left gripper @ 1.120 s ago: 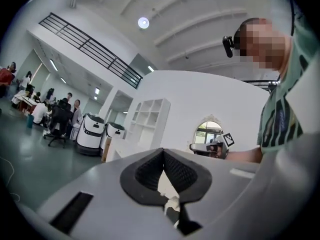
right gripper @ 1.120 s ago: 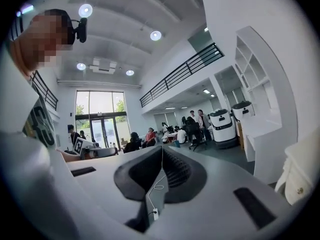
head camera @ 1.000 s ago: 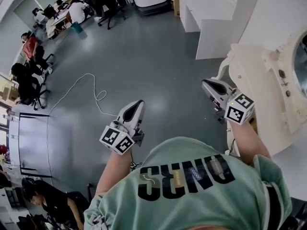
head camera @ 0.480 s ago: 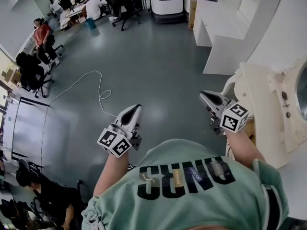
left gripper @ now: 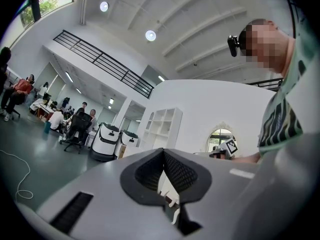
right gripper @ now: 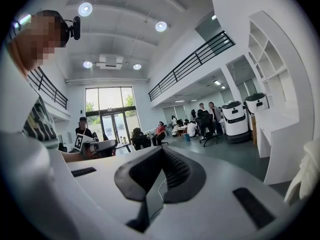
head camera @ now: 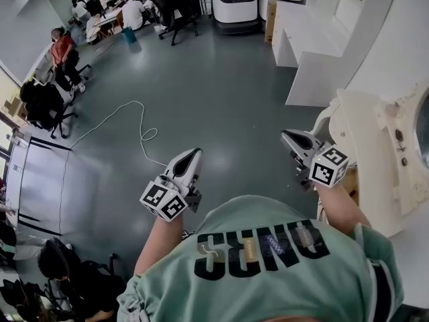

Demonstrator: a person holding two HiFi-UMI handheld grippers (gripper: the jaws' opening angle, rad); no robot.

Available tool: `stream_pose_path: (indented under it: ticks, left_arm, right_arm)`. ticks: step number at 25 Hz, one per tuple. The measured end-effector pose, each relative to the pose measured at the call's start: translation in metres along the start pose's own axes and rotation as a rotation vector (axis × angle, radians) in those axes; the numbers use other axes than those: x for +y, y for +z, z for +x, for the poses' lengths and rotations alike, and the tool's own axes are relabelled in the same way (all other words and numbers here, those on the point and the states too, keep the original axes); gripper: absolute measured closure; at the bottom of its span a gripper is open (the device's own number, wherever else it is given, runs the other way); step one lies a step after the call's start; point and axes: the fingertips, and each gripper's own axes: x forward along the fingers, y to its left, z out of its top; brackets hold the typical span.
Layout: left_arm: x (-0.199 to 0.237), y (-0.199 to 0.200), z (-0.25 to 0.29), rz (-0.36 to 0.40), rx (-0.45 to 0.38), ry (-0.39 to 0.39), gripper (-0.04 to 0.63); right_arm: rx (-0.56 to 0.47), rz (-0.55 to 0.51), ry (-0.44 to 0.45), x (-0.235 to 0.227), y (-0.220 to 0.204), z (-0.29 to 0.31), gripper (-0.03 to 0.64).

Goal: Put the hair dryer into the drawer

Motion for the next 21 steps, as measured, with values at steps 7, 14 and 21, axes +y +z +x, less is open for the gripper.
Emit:
stream_pose_path:
  ticks: [7, 14, 21]
  left_arm:
    - [-0.001, -0.004, 0.005, -0.020, 0.016, -0.003, 0.595]
    - [-0.006, -0.011, 0.011, -0.023, 0.023, -0.015, 0.595]
    - [-0.009, -0.008, 0.007, -0.024, 0.019, -0.018, 0.595]
  right_arm:
    - [0.004, -0.004, -0.005, -0.002, -0.001, -0.003, 0.624]
    - [0.008, -0.014, -0.003, -0.005, -0.007, -0.009, 0.624]
    - [0.010, -0.018, 0.000, 0.000, -0.007, -0.012, 0.624]
